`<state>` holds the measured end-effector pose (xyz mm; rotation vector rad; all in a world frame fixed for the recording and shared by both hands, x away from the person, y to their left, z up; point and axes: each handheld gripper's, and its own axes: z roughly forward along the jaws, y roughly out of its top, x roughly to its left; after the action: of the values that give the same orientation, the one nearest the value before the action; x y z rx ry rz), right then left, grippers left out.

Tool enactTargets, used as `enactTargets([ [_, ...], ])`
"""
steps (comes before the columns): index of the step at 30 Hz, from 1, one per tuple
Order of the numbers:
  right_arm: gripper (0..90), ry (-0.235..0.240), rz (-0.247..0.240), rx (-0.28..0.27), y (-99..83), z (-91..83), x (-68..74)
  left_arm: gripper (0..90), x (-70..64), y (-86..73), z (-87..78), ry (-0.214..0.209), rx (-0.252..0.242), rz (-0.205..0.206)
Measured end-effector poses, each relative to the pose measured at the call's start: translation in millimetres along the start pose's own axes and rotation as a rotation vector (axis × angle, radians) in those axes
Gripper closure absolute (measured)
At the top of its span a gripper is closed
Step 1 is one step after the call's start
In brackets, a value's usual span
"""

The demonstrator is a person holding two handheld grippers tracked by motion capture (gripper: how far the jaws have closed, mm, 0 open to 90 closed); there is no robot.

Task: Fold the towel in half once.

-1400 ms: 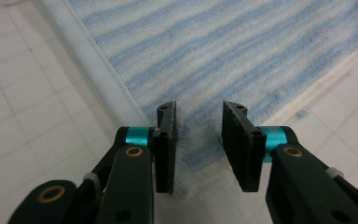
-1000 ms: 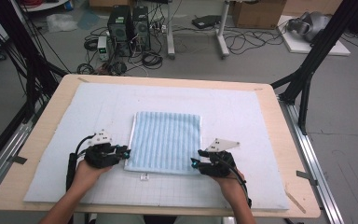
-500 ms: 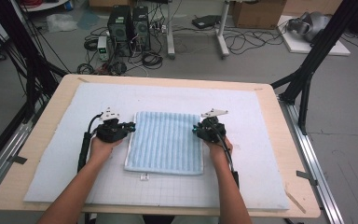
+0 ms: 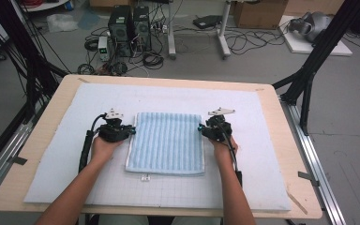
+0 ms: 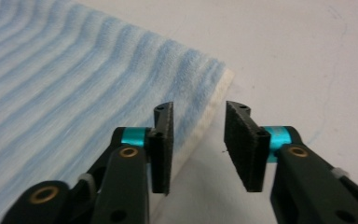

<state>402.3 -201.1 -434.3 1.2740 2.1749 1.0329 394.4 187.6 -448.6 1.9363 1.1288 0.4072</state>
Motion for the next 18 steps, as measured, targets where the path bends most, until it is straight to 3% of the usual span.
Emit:
enactTargets([
  [4, 49.7, 0.004, -0.043, -0.042, -6.3, -23.8, 1.9, 65.5, 4.8, -5.0, -10.6, -0.039, -0.045, 0.033],
  [8, 36.2, 0.029, -0.043, -0.072, -16.7, -45.6, 0.1, 59.3, 10.2, -8.5, -23.1, -0.088, -0.156, 0.096],
  [10, 30.0, 0.042, -0.051, -0.092, -21.9, -54.8, -1.1, 53.5, 12.2, -8.6, -27.7, -0.105, -0.198, 0.063],
  [11, 27.4, 0.04, -0.059, -0.105, -24.4, -59.2, -1.1, 48.9, 13.5, -8.6, -29.9, -0.114, -0.196, 0.03],
  [13, 22.5, 0.035, -0.094, -0.131, -28.7, -67.1, 0.0, 45.0, 14.8, -9.7, -33.8, -0.098, -0.188, 0.016],
  [16, 15.6, 0.01, -0.109, -0.164, -33.5, -75.4, 1.8, 26.5, 16.1, -10.9, -38.5, -0.097, -0.218, -0.025],
  [18, 15.5, 0.025, -0.112, -0.178, -34.9, -78.3, 2.1, 20.3, 15.4, -10.8, -42.7, -0.104, -0.242, -0.049],
])
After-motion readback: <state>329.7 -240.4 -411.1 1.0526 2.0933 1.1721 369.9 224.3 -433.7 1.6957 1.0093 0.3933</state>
